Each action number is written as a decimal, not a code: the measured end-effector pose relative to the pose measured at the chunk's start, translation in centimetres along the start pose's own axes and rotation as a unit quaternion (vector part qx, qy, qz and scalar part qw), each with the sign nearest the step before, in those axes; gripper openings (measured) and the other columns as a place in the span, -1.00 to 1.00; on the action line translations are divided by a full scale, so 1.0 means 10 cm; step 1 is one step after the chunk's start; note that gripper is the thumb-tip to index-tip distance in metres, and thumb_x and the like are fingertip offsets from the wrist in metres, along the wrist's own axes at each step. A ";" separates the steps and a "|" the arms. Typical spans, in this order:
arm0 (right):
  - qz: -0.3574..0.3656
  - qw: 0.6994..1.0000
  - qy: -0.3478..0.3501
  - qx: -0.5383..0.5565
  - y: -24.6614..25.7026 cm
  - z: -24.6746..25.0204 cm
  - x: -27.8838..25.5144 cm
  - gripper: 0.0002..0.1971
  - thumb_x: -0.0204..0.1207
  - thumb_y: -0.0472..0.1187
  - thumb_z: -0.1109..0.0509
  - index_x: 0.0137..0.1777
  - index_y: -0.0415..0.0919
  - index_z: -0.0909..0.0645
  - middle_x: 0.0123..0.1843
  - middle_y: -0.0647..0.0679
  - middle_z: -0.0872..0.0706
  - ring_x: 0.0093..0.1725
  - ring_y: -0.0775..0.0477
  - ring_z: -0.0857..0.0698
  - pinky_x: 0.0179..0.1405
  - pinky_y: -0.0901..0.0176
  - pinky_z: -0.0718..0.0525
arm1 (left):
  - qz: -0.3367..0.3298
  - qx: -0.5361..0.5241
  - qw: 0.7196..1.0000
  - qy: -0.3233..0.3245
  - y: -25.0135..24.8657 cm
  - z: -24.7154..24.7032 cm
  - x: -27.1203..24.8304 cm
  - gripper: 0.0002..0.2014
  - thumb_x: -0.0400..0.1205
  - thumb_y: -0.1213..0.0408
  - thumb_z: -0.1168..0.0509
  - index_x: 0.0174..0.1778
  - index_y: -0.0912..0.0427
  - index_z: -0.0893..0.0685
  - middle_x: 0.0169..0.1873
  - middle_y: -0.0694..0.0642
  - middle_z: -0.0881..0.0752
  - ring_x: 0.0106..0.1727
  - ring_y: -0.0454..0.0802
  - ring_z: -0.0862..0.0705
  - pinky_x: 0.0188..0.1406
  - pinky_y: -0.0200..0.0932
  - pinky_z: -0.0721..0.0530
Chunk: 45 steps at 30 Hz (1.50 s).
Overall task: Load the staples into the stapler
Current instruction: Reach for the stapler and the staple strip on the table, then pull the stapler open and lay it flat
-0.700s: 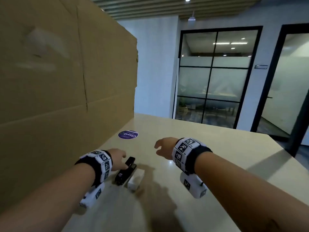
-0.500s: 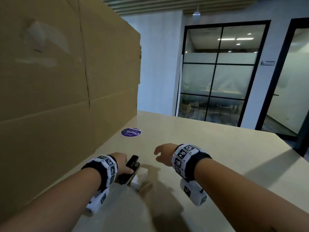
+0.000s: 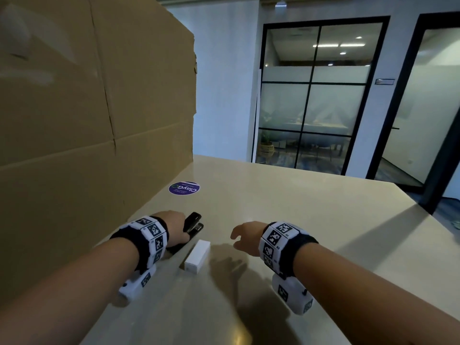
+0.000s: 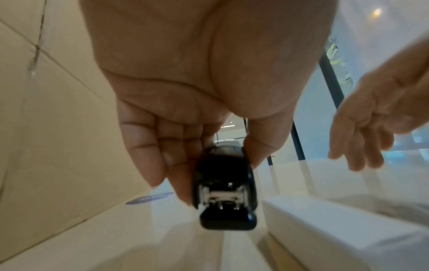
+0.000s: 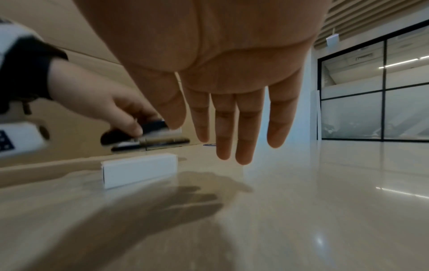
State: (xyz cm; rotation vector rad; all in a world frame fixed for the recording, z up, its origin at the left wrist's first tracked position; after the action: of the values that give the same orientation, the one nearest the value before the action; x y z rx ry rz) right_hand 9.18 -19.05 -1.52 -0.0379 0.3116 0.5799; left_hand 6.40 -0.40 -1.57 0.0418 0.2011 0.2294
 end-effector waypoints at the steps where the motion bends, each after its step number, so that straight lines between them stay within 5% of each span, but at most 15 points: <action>1: -0.003 1.000 0.004 -0.001 -0.04 -0.04 -0.02 -0.57 0.69 -0.07 -0.15 0.55 -0.06 -0.39 0.54 -0.08 -0.50 0.49 -0.16 -0.51 0.45 0.00 -0.47 | -0.010 -0.003 1.000 -0.014 -0.03 0.06 -0.02 -0.74 0.53 0.04 -0.25 0.01 0.12 -0.54 -0.15 0.08 -0.65 -0.15 0.10 -0.63 -0.17 -0.12 -0.55; 7: -0.028 1.000 0.011 0.010 -0.33 -0.24 -0.22 -0.57 0.68 -0.04 -0.16 0.53 -0.07 -0.41 0.54 -0.06 -0.50 0.50 -0.13 -0.50 0.45 0.04 -0.45 | -0.098 -0.007 0.994 -0.048 -0.41 0.31 -0.21 -0.82 0.54 0.04 -0.22 -0.08 0.05 -0.48 -0.32 -0.02 -0.59 -0.26 0.04 -0.59 -0.29 -0.12 -0.49; 16: -0.096 0.994 0.015 0.057 -0.86 -0.46 -0.66 -0.47 0.56 -0.02 -0.31 0.54 0.02 -0.38 0.47 -0.04 -0.60 0.44 -0.10 -0.57 0.38 0.10 -0.50 | -0.270 0.062 0.960 0.034 -1.38 0.07 -0.47 -0.67 0.58 0.09 -0.25 0.25 0.01 -0.51 0.06 0.11 -0.70 0.00 0.11 -0.66 -0.07 -0.01 -0.60; 22: -0.115 0.989 0.026 0.090 -1.16 -0.58 -1.06 -0.66 0.46 -0.16 -0.44 0.25 -0.05 -0.63 0.13 -0.04 -0.76 0.02 -0.08 -0.68 0.03 0.16 -0.59 | -0.352 0.087 0.931 0.044 -1.92 -0.07 -0.56 -0.68 0.56 0.10 -0.29 0.23 -0.01 -0.51 0.06 0.11 -0.70 0.03 0.14 -0.67 0.03 0.06 -0.66; 25: -0.129 0.989 0.028 0.059 -1.27 -0.62 -1.21 -0.68 0.42 -0.18 -0.45 0.19 -0.14 -0.67 0.16 -0.11 -0.79 0.02 -0.13 -0.71 0.02 0.12 -0.62 | -0.386 0.095 0.916 0.046 -2.17 -0.11 -0.61 -0.67 0.56 0.12 -0.31 0.24 0.02 -0.52 0.05 0.14 -0.70 -0.02 0.14 -0.65 -0.07 -0.01 -0.58; 30: -0.155 0.986 0.036 0.048 -1.43 -0.65 -1.33 -0.65 0.41 -0.21 -0.48 0.21 -0.16 -0.69 0.16 -0.14 -0.80 0.15 -0.20 -0.76 0.11 0.06 -0.68 | -0.395 0.105 0.911 0.052 -2.42 -0.16 -0.67 -0.67 0.57 0.11 -0.30 0.24 0.02 -0.52 0.04 0.15 -0.72 -0.05 0.13 -0.65 -0.09 0.02 -0.60; 39: -0.161 0.987 0.027 0.010 -1.45 -0.69 -1.25 -0.65 0.33 -0.17 -0.54 0.14 -0.11 -0.72 0.08 -0.15 -0.82 0.09 -0.23 -0.77 -0.10 0.13 -0.60 | -0.387 0.102 0.915 0.050 -2.53 -0.20 -0.71 -0.63 0.52 0.09 -0.30 0.25 0.00 -0.50 0.01 0.15 -0.73 -0.02 0.17 -0.69 0.00 0.10 -0.70; 45: -0.161 0.987 0.004 0.019 -1.47 -0.69 -1.23 -0.68 0.32 -0.17 -0.52 0.10 -0.14 -0.71 0.03 -0.17 -0.82 0.02 -0.27 -0.78 -0.05 0.07 -0.70 | -0.407 0.082 0.910 0.006 -2.70 -0.17 -0.79 -0.63 0.59 0.02 -0.30 0.28 0.04 -0.50 0.11 0.12 -0.71 0.08 0.16 -0.68 0.00 0.04 -0.64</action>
State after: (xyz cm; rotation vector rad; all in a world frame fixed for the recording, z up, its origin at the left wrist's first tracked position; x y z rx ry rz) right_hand 5.55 -38.79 -5.20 -0.0528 0.3168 0.2541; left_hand 4.53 -28.47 -3.40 0.1185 0.2350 -0.6247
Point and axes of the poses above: each hand's wrist, its own x-axis towards the middle knuckle, its own z-axis out of the back of the hand, y = z × x, the point moved 5 cm from there along x, towards the middle knuckle
